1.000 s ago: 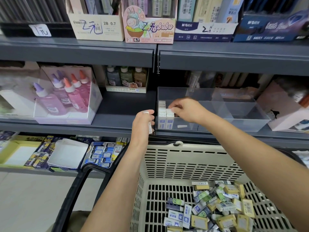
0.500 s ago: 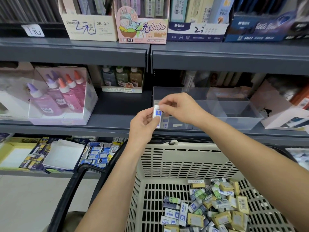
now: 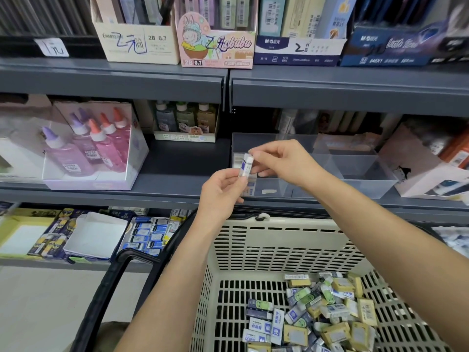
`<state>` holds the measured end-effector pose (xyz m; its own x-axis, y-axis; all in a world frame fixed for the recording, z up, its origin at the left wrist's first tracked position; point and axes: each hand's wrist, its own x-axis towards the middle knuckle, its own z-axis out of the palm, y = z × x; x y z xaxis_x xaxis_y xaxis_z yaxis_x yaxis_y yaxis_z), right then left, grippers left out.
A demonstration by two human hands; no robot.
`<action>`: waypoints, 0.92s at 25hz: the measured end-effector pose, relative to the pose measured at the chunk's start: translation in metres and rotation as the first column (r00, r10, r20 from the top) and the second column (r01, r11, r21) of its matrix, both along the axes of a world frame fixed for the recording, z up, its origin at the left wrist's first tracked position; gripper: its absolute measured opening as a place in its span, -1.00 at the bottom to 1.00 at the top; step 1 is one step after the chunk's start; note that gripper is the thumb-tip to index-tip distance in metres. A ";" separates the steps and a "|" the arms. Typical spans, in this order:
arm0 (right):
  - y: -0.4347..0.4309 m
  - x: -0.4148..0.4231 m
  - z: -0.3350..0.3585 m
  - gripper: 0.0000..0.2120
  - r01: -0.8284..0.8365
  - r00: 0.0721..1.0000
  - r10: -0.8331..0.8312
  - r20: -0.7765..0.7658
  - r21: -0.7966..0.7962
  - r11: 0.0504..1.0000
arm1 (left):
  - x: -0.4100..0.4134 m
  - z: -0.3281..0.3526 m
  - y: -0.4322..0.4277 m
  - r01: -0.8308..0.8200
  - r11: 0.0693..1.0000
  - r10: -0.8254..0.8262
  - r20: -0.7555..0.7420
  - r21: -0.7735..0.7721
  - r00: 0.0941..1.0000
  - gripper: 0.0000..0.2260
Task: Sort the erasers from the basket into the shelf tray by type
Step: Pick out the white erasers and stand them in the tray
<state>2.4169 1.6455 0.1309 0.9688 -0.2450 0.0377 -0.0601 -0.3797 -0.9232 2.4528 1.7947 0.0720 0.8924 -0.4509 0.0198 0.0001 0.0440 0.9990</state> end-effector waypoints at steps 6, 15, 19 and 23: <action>-0.009 0.006 0.005 -0.93 0.026 0.999 -0.027 -0.035 -0.031 0.999 | 0.003 -0.003 0.000 -0.165 0.973 0.117 0.274 0.160 0.955 -0.83; -0.015 0.035 -0.017 -0.87 0.040 0.982 -0.113 -0.148 -0.426 0.904 | 0.008 -0.021 -0.009 -0.304 0.878 0.155 0.382 0.369 0.911 -0.76; -0.013 0.037 -0.027 -0.75 -0.061 0.980 -0.057 -0.191 -0.559 0.827 | 0.014 -0.023 -0.012 -0.350 0.860 0.195 0.394 0.370 0.898 -0.78; -0.015 0.035 -0.026 -0.70 -0.074 0.977 -0.059 -0.203 -0.589 0.805 | 0.014 -0.023 -0.013 -0.326 0.860 0.167 0.388 0.393 0.906 -0.76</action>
<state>2.4522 1.6309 0.1052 0.9723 -0.2325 -0.0233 -0.2143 -0.8472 -0.4862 2.4664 1.7822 0.0493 0.9506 -0.2484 0.1860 -0.2825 -0.4444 0.8501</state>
